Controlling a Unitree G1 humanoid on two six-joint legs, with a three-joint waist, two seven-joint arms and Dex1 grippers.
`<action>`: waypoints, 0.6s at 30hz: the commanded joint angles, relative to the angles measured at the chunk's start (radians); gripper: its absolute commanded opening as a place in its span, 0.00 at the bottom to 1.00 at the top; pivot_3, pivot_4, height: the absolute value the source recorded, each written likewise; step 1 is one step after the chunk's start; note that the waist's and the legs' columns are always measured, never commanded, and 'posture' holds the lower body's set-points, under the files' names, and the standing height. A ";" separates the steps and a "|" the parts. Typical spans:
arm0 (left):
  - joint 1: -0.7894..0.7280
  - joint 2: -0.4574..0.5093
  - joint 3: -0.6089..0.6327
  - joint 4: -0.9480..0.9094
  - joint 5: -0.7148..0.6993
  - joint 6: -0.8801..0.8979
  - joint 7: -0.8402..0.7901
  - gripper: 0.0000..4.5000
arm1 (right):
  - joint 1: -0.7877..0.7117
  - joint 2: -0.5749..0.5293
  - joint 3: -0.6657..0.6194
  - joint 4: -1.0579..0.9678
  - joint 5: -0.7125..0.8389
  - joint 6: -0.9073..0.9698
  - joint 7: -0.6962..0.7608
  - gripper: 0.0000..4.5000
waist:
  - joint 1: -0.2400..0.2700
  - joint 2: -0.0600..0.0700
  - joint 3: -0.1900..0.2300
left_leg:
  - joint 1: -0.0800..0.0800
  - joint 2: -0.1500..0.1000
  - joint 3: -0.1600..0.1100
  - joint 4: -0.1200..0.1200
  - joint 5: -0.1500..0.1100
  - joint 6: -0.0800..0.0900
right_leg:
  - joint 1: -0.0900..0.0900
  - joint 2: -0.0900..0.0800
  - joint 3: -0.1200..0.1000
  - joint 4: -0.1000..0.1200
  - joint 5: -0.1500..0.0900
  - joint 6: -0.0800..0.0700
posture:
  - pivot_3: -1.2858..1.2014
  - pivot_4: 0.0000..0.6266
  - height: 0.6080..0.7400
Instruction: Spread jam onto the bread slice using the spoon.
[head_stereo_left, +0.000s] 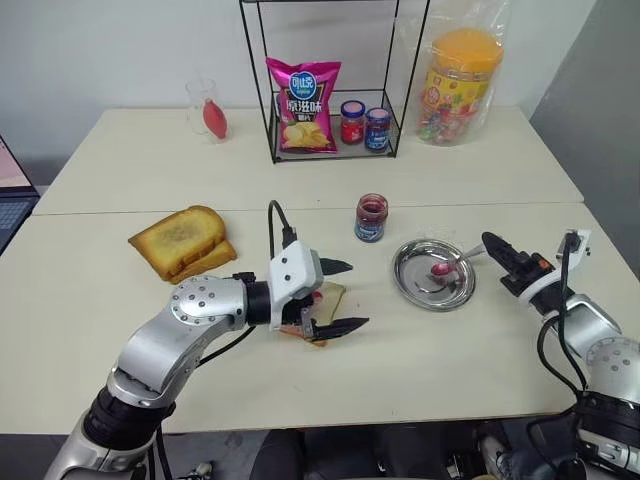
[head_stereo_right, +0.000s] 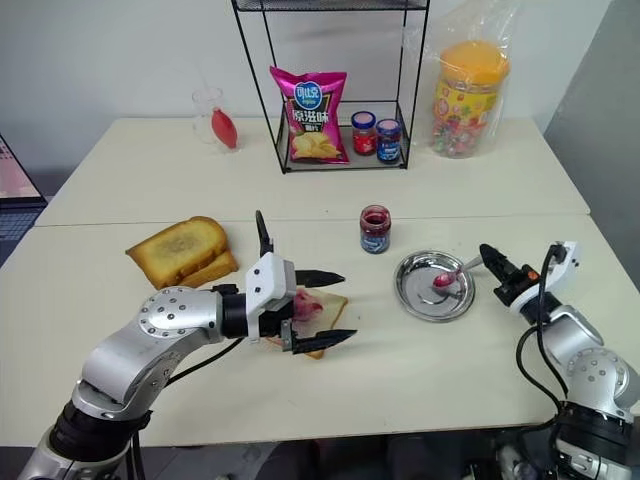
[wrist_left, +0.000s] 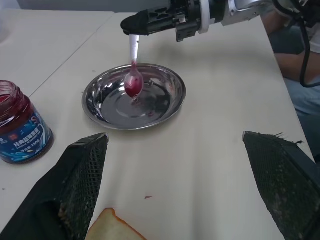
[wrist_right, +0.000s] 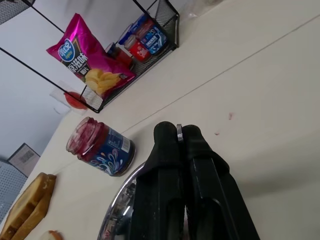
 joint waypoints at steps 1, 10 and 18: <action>-0.015 -0.015 -0.010 -0.021 0.002 0.006 0.012 1.00 | 0.018 -0.011 -0.001 -0.023 -0.013 -0.037 0.040 0.18 | 0.002 0.000 0.000 | 0.000 0.000 0.000 0.000 0.000 0.000 | 0.000 0.000 0.000 0.000 0.000 0.000 | 0.52 0.24 1.00; -0.028 -0.011 -0.017 -0.018 -0.009 0.012 -0.020 1.00 | 0.050 -0.021 0.063 -0.047 -0.118 -0.111 0.081 0.62 | 0.003 0.000 0.000 | 0.001 0.000 0.000 0.001 0.000 0.000 | 0.001 0.000 0.000 0.001 0.000 0.000 | 0.52 0.24 1.00; -0.002 0.015 0.004 -0.006 0.001 -0.014 -0.048 1.00 | 0.044 -0.022 0.098 -0.031 -0.237 -0.229 0.081 0.81 | 0.003 0.000 0.000 | 0.001 0.000 0.000 0.001 0.000 0.000 | 0.001 0.000 0.000 0.000 0.000 0.000 | 0.52 0.24 1.00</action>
